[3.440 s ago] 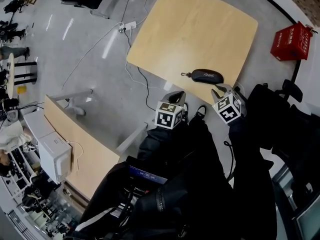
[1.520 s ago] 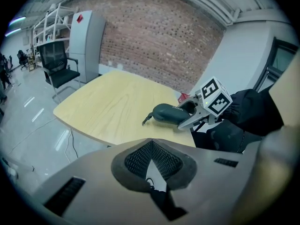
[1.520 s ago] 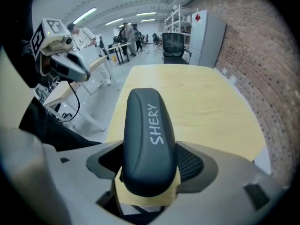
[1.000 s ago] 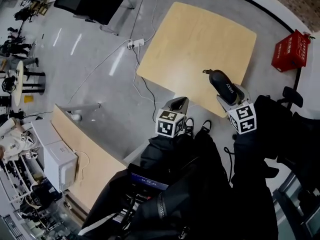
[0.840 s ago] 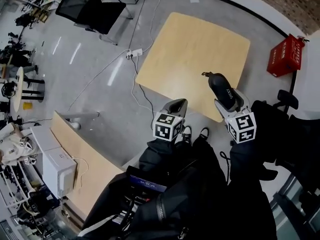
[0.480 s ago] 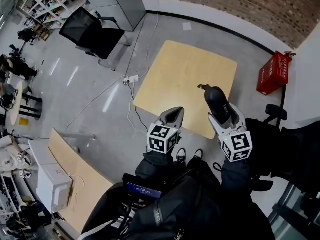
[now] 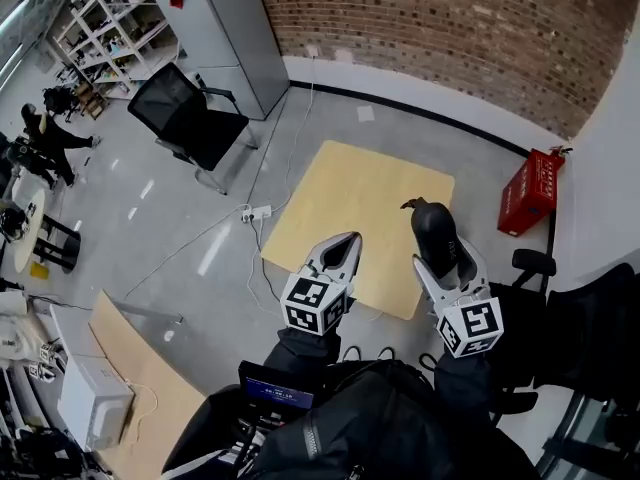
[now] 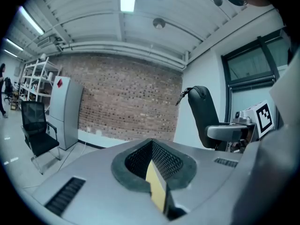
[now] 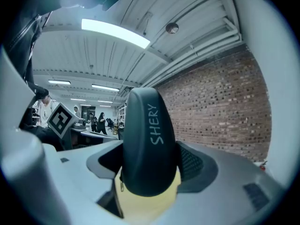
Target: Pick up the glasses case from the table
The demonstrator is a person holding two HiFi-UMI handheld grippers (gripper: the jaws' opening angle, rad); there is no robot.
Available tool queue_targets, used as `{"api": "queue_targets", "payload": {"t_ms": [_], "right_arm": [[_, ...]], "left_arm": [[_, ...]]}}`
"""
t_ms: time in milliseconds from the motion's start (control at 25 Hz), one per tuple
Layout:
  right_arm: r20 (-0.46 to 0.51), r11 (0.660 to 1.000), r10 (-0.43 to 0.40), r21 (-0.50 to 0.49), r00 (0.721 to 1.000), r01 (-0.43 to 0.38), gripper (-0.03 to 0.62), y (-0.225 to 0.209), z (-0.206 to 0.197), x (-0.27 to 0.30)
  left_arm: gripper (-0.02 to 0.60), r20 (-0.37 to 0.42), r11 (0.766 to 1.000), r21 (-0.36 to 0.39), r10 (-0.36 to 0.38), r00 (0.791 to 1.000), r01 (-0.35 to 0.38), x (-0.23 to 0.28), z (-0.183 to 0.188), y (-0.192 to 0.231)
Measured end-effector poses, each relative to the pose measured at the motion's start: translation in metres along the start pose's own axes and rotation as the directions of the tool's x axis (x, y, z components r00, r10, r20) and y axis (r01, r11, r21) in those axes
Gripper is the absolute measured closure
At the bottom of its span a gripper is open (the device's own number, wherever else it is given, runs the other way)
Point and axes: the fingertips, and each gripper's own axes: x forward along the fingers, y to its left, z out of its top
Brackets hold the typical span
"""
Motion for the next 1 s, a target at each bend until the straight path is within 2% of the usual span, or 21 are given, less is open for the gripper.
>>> {"api": "queue_targets", "payload": {"t_ms": [400, 800, 1000], "right_arm": [[0.133, 0.999, -0.042, -0.020, 0.990, 0.045, 0.241, -0.018, 0.050, -0.016], [0.170, 0.996, -0.051, -0.065, 0.984, 0.063, 0.241, -0.022, 0.065, -0.013], [0.188, 0.995, -0.055, -0.070, 0.981, 0.070, 0.241, -0.021, 0.071, -0.013]], "left_arm": [[0.583, 0.140, 0.997, 0.081, -0.028, 0.990, 0.017, 0.006, 0.060, -0.023], [0.583, 0.218, 0.992, 0.128, -0.035, 0.975, 0.007, 0.010, 0.087, -0.031], [0.583, 0.230, 0.990, 0.138, -0.042, 0.972, 0.010, 0.010, 0.092, -0.032]]}}
